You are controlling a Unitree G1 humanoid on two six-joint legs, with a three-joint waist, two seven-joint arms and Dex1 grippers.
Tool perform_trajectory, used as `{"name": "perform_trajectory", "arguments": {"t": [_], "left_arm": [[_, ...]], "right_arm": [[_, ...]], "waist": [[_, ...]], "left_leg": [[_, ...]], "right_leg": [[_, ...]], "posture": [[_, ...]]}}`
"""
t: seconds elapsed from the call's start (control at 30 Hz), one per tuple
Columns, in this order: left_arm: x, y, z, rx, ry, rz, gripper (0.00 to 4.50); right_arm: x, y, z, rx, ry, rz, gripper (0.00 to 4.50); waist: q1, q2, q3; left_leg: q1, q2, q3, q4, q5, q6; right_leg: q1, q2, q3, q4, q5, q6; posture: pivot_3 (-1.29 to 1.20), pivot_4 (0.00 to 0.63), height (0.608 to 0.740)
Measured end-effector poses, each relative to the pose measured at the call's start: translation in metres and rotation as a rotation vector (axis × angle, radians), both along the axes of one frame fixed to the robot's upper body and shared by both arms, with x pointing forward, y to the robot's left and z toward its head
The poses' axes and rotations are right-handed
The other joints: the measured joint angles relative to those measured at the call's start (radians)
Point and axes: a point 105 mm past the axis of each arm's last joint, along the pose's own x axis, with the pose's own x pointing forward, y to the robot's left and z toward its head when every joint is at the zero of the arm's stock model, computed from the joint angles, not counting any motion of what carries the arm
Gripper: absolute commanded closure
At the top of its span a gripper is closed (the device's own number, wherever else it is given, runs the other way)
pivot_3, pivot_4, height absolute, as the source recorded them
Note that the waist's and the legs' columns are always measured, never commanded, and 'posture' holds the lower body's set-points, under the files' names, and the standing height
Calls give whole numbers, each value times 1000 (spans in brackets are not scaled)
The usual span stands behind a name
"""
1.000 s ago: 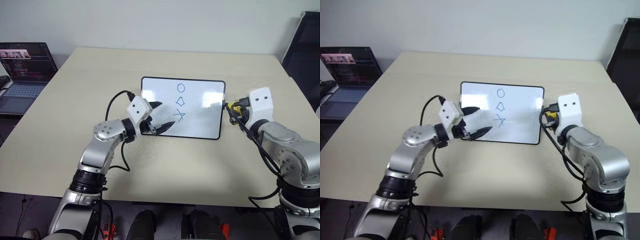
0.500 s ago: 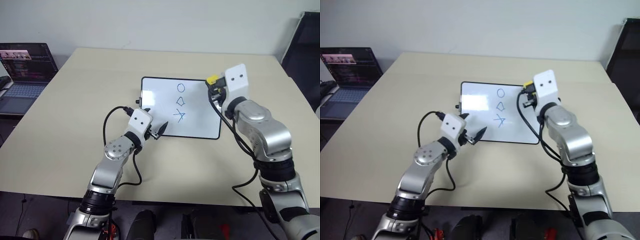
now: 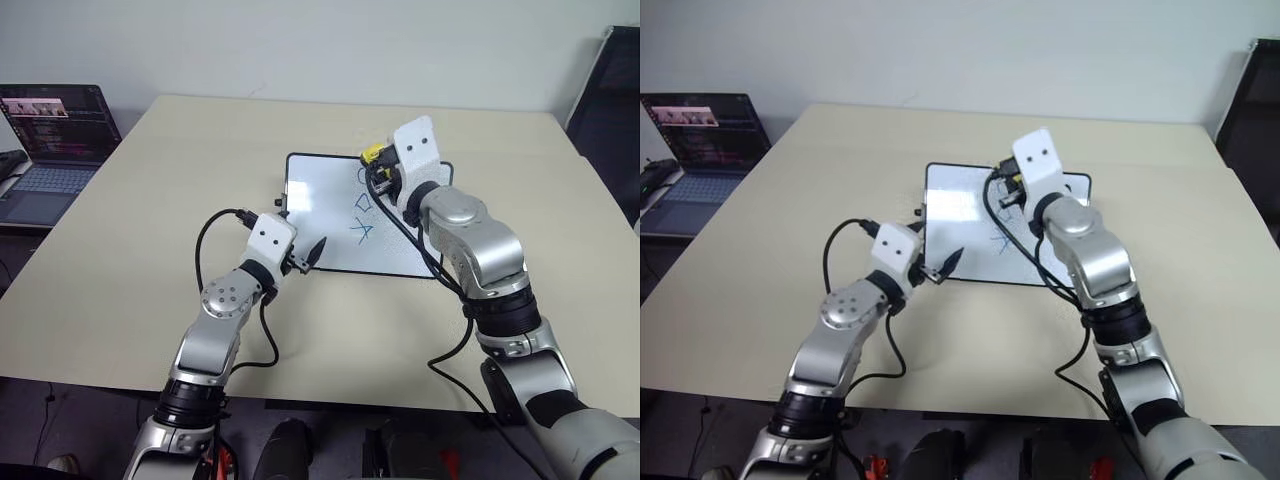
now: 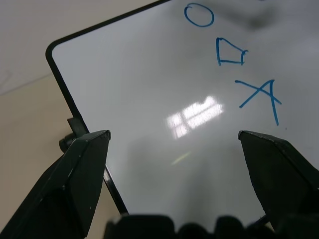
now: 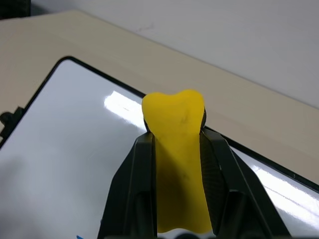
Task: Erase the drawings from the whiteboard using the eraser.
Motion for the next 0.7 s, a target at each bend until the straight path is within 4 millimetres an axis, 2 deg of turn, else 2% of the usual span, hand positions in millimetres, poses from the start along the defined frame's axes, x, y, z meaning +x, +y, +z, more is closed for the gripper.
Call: {"name": "perform_trajectory", "arguments": {"t": [0.1,0.5,0.7], "left_arm": [[2,-1,6,0,-19,0,0],[3,-1,7,0,-24,7,0],[3,-1,7,0,-23,14,0]], "right_arm": [[1,-2,-3,-38,2,-4,3640],[14,0,-24,-122,89,14,3640],[20,3,-22,-130,93,27,3640]], "waist": [[-1,0,0],[-2,0,0],[-3,0,0]], "left_leg": [[0,0,0,1,0,0],[0,0,0,1,0,0],[0,0,0,1,0,0]], "right_leg": [[0,0,0,0,0,0],[0,0,0,1,0,0],[0,0,0,1,0,0]], "posture": [[0,150,740],[0,150,740],[0,150,740]]}}
